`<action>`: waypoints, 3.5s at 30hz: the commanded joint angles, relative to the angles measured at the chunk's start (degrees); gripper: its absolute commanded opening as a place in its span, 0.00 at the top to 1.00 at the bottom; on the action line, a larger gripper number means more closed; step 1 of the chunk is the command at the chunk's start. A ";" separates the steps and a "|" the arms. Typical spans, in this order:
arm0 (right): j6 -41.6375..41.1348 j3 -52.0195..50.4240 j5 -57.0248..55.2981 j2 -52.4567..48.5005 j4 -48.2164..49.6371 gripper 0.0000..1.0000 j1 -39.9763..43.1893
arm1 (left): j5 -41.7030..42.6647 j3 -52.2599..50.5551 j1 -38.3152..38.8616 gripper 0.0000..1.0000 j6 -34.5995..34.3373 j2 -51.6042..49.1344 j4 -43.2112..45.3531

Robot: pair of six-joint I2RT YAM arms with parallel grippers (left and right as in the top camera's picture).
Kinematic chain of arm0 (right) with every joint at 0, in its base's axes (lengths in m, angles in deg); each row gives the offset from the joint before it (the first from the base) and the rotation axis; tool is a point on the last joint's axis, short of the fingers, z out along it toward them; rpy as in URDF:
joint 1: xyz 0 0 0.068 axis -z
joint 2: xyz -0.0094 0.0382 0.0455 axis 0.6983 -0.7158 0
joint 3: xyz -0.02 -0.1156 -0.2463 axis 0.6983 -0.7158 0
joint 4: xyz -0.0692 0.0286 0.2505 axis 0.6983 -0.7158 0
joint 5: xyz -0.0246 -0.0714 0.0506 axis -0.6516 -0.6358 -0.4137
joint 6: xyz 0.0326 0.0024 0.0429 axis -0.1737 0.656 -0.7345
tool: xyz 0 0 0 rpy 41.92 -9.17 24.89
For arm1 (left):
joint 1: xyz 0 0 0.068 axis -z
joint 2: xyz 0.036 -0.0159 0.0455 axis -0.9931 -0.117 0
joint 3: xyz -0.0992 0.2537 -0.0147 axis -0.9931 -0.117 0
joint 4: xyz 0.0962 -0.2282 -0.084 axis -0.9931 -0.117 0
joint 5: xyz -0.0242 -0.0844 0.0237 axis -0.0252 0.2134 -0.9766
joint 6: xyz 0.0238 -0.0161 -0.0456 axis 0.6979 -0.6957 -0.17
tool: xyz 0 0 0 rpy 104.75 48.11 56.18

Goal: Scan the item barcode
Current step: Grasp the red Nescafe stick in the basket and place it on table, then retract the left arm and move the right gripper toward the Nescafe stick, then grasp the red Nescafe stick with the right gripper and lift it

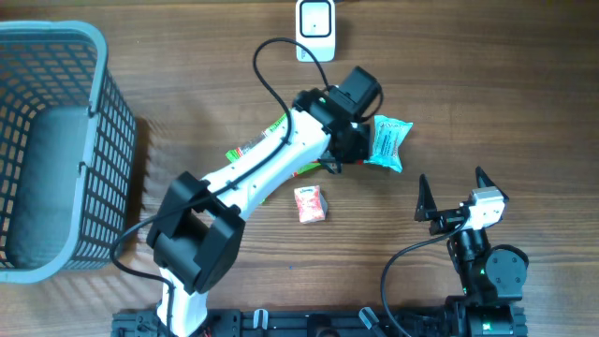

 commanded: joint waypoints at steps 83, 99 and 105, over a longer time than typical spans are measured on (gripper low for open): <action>-26.77 43.54 13.42 -97.72 -23.04 0.96 -9.84 | -20.13 -18.01 -45.90 0.00 16.61 89.59 30.69; -25.88 46.01 21.53 -95.47 -20.87 0.96 -15.15 | 4.33 -17.79 -45.88 0.00 18.64 90.71 32.41; -30.12 46.12 10.34 -99.60 -24.06 0.96 -16.31 | 4.28 -17.79 -45.90 0.00 19.89 95.67 32.52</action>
